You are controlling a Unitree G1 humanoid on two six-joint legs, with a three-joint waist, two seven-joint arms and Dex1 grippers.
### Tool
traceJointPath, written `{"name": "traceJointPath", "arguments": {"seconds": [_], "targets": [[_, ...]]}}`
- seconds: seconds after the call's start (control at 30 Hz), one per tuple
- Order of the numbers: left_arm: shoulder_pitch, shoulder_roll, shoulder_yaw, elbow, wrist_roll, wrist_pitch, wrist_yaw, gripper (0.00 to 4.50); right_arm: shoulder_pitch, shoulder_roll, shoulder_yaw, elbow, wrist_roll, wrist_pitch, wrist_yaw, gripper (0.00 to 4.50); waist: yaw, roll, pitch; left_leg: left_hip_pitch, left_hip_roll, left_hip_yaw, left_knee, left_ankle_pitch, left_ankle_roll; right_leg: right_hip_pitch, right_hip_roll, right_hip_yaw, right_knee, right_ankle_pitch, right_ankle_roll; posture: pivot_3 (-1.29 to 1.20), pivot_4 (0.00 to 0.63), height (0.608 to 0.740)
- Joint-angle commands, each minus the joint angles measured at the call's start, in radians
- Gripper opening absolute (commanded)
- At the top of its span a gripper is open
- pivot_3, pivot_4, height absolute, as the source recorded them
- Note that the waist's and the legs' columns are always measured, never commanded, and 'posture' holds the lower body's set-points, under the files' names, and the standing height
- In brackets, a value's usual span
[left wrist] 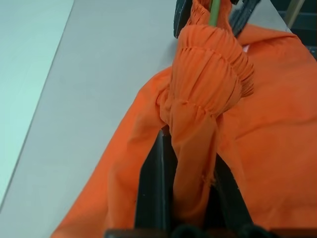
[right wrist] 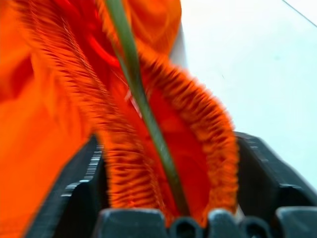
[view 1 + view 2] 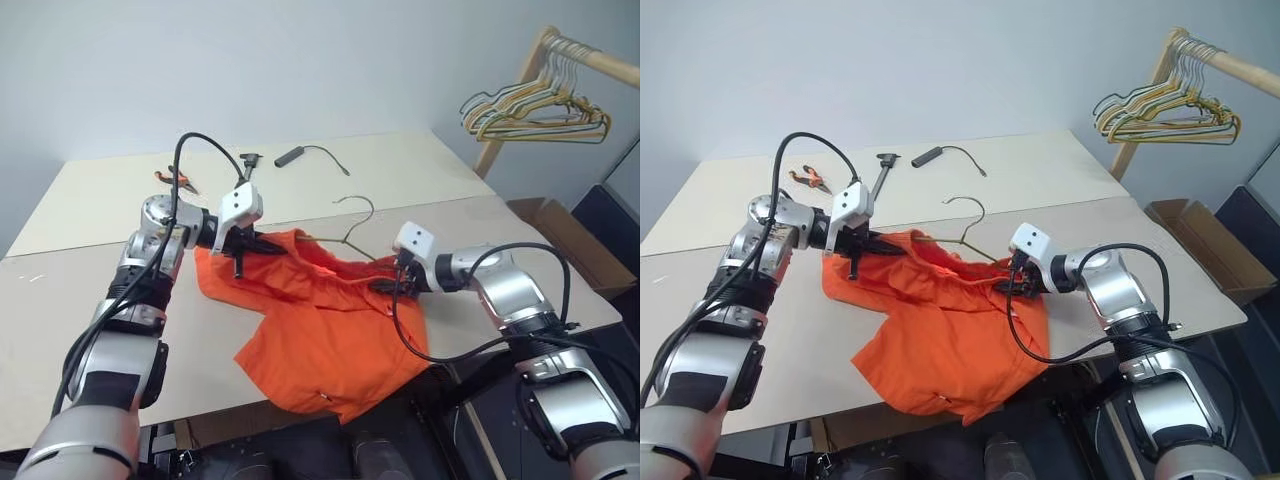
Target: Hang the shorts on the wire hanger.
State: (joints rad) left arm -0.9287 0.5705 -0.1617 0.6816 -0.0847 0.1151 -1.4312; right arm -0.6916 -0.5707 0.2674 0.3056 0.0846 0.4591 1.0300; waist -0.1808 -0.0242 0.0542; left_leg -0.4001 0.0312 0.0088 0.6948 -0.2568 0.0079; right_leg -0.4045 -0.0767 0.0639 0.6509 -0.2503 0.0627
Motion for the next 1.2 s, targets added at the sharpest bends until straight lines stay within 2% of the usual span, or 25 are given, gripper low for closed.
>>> {"name": "traceJointPath", "arguments": {"seconds": [0.03, 0.17, 0.27, 0.57, 0.67, 0.87, 0.97, 1.07, 1.2], "targets": [[-0.014, 0.014, 0.025, -0.043, -0.023, 0.009, 0.001, 0.0, -0.018, -0.008, -0.021, -0.007, 0.008, -0.021, 0.024, 2.27, 0.001, 0.0, 0.0, 0.0, 0.0, 0.0, 0.0, 0.0, 0.0, 0.0, 0.0, 0.0, 0.0, 0.0, 0.0, -0.12, 0.0, 0.74], [-0.014, 0.013, 0.02, -0.045, -0.022, 0.009, -0.004, 0.0, 0.001, -0.015, -0.017, -0.01, 0.003, -0.023, 0.042, 0.93, 0.0, 0.0, 0.0, 0.0, 0.0, 0.0, 0.0, 0.0, 0.0, 0.0, 0.0, 0.0, 0.0, 0.0, 0.0, -0.12, 0.001, 0.74], [-0.015, 0.011, 0.016, -0.043, -0.021, 0.004, -0.01, 0.0, 0.016, -0.024, -0.015, -0.032, 0.007, -0.02, 0.069, 0.13, 0.0, 0.0, 0.0, 0.0, 0.0, 0.0, 0.0, 0.0, 0.0, 0.0, 0.0, 0.0, 0.0, 0.0, 0.0, -0.12, 0.001, 0.74], [-0.022, -0.009, 0.029, -0.03, -0.032, -0.022, 0.002, 0.0, 0.045, -0.066, -0.057, -0.112, 0.048, 0.047, 0.112, 0.11, 0.0, 0.0, 0.0, 0.0, 0.0, 0.0, 0.0, 0.0, 0.0, 0.0, 0.0, 0.0, 0.0, 0.0, 0.0, -0.15, 0.0, 0.74], [-0.032, -0.015, 0.059, -0.029, -0.061, 0.013, 0.012, 0.66, 0.09, -0.113, -0.083, -0.197, 0.079, 0.108, 0.126, 0.11, 0.004, 0.0, 0.0, -0.001, 0.0, -0.001, 0.0, 0.0, 0.0, 0.0, -0.001, -0.001, -0.001, 0.0, 0.0, -0.15, 0.0, 0.74], [-0.044, -0.014, 0.149, -0.054, -0.146, 0.067, 0.061, 2.54, 0.232, -0.194, -0.175, -0.393, 0.147, 0.278, 0.07, 0.11, 0.002, 0.0, 0.0, 0.0, 0.0, -0.001, 0.0, 0.0, 0.0, 0.0, 0.0, -0.001, -0.001, 0.0, 0.0, -0.17, 0.001, 0.74], [-0.06, -0.011, 0.22, -0.076, -0.19, 0.092, 0.133, 3.5, 0.337, -0.219, -0.28, -0.503, 0.194, 0.411, -0.002, 0.11, 0.002, 0.0, 0.0, -0.001, 0.0, -0.001, 0.0, 0.0, 0.0, 0.0, 0.0, -0.001, -0.001, 0.0, 0.0, -0.18, 0.004, 0.74], [-0.049, -0.022, 0.287, -0.174, -0.26, 0.158, 0.208, 4.48, 0.429, -0.216, -0.419, -0.605, 0.246, 0.566, -0.087, 0.11, 0.004, 0.0, 0.0, -0.001, 0.0, -0.002, 0.0, 0.0, 0.0, 0.0, 0.0, -0.001, -0.001, 0.0, 0.0, -0.19, 0.007, 0.74], [0.013, -0.074, 0.338, -0.396, -0.372, 0.319, 0.33, 4.48, 0.469, -0.172, -0.627, -0.707, 0.277, 0.82, -0.237, 0.11, 0.005, 0.001, 0.0, -0.001, 0.0, -0.002, 0.0, 0.0, 0.0, 0.001, -0.001, -0.001, -0.001, 0.0, 0.0, -0.22, 0.013, 0.74]]}}
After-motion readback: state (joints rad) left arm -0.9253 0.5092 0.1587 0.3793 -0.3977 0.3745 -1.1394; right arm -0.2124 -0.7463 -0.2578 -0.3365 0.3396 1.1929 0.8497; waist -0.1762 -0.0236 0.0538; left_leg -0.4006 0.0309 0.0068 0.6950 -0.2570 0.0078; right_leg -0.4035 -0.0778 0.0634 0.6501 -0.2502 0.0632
